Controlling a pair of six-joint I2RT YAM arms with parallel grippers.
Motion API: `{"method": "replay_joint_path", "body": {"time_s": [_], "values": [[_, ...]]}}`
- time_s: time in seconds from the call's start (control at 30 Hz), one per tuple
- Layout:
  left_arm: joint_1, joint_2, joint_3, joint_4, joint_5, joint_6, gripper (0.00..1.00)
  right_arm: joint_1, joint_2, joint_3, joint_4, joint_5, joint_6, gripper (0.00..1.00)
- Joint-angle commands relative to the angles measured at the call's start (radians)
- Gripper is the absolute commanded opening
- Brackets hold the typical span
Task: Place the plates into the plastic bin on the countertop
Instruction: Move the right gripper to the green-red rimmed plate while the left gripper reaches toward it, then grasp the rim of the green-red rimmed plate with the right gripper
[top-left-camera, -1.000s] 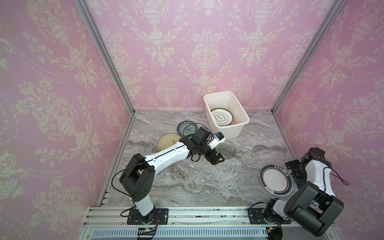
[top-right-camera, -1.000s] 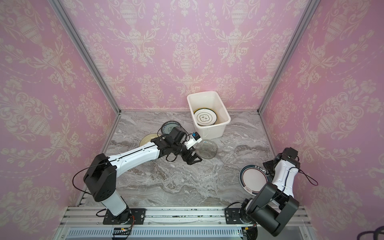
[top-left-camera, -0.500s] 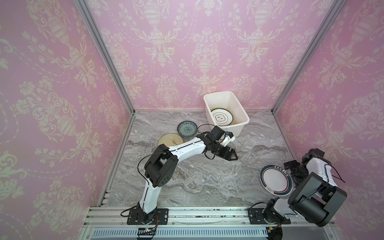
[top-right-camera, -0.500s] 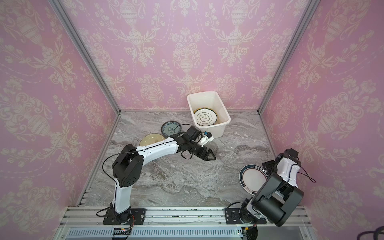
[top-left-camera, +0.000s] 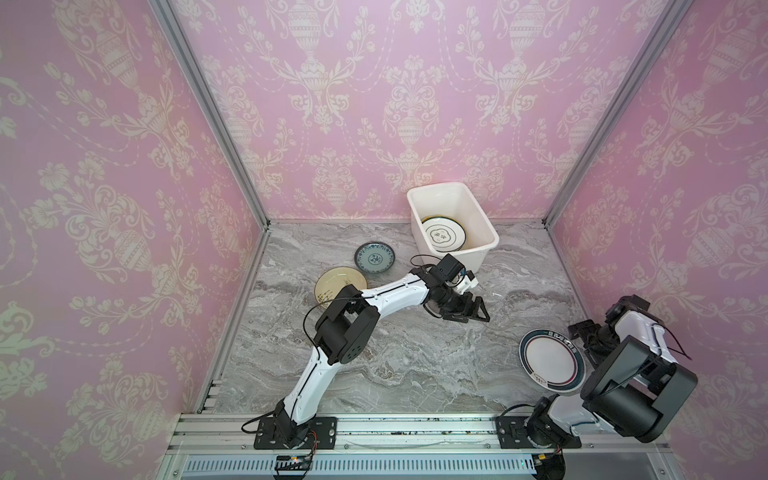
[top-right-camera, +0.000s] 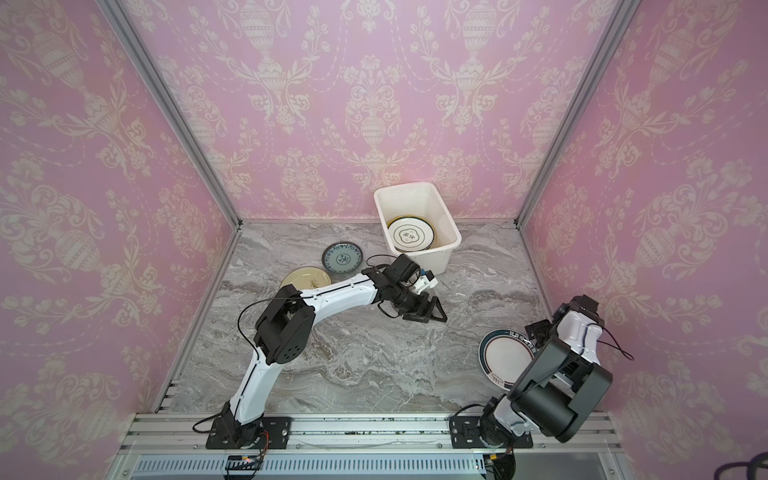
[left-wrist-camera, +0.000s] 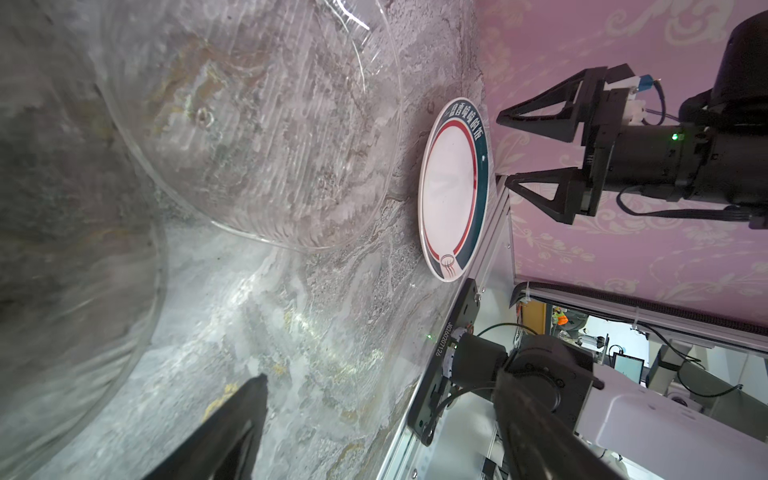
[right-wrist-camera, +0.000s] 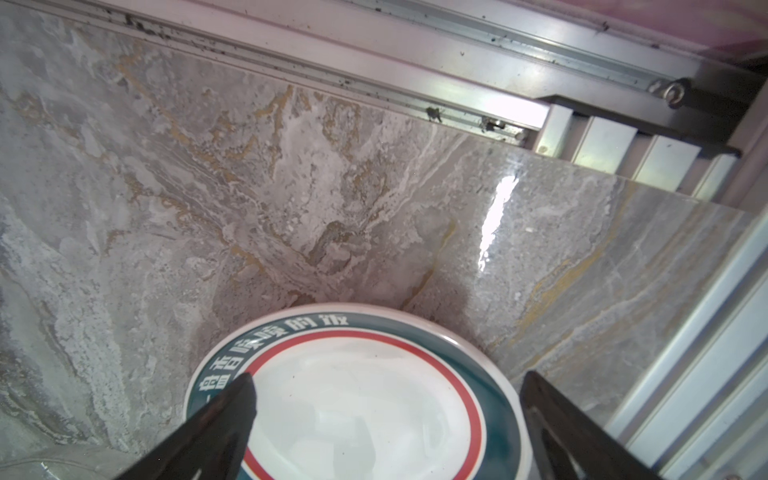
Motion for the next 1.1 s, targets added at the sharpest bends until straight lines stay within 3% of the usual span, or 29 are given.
{"method": "replay_joint_path", "body": {"time_s": [0.0,0.53,0.87,1.07], "values": [[-0.013,0.036,0.048,-0.060,0.035,-0.017,0.88,-0.007,0.025,0.000,0.037,-0.003,0.004,1.00],[-0.016,-0.001,-0.024,-0.046,0.038,-0.020,0.86,0.013,0.062,-0.098,0.165,-0.157,-0.001,1.00],[0.014,-0.046,-0.104,0.006,0.036,-0.031,0.85,0.162,0.118,-0.008,0.051,-0.119,-0.170,1.00],[0.029,-0.123,-0.227,0.067,0.020,-0.060,0.84,0.275,0.121,0.007,0.004,-0.127,-0.173,1.00]]}}
